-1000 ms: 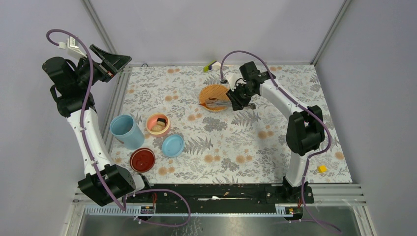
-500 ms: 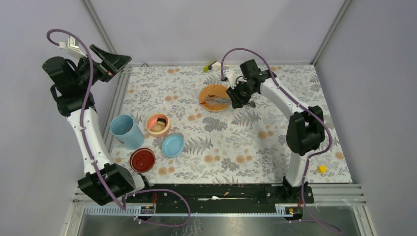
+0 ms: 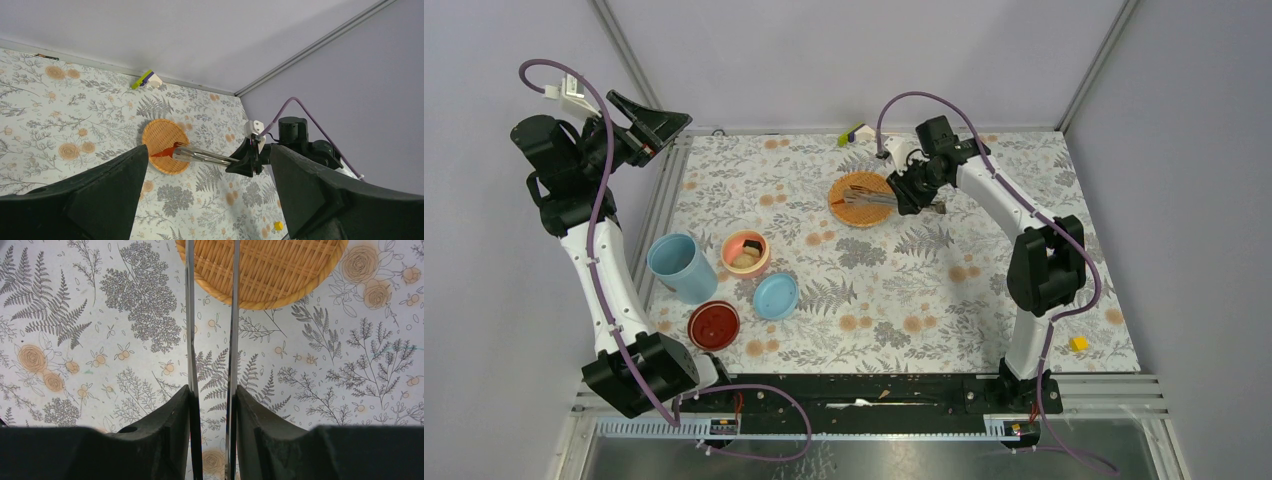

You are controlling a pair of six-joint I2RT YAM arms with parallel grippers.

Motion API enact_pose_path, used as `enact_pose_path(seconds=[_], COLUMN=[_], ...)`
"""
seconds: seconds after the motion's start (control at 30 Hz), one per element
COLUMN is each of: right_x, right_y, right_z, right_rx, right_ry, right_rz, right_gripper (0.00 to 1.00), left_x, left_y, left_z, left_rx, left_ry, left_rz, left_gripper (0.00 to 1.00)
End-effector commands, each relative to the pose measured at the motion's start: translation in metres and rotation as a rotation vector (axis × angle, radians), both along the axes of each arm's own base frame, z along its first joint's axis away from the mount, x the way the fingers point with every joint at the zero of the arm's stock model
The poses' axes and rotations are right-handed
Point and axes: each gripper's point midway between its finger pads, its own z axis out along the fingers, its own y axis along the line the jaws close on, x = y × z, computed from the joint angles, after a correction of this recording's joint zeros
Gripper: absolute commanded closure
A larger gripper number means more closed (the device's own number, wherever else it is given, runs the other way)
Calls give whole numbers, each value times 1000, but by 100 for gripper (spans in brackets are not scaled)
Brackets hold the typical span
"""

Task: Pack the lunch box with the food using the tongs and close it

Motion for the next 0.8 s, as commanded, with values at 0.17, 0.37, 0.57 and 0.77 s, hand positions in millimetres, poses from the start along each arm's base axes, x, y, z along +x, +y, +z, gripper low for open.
enact_pose_path(seconds=[0.17, 0.37, 0.57, 0.77], right_x=[9, 7, -5, -22], right_y=[15, 34, 69, 114], right_z=[59, 83, 109, 136], right_rx=[123, 175, 223, 280], right_ry=[-98, -110, -134, -154], right_rz=[0, 29, 98, 182], right_gripper=[98, 98, 98, 98], left_x=[-2, -1, -1, -2], left_y=[-4, -4, -4, -4], left_z=[8, 7, 7, 7], left_rx=[12, 13, 14, 16], left_ry=[-35, -34, -35, -37], left_rz=[-25, -23, -23, -24], left_gripper=[1, 1, 1, 1])
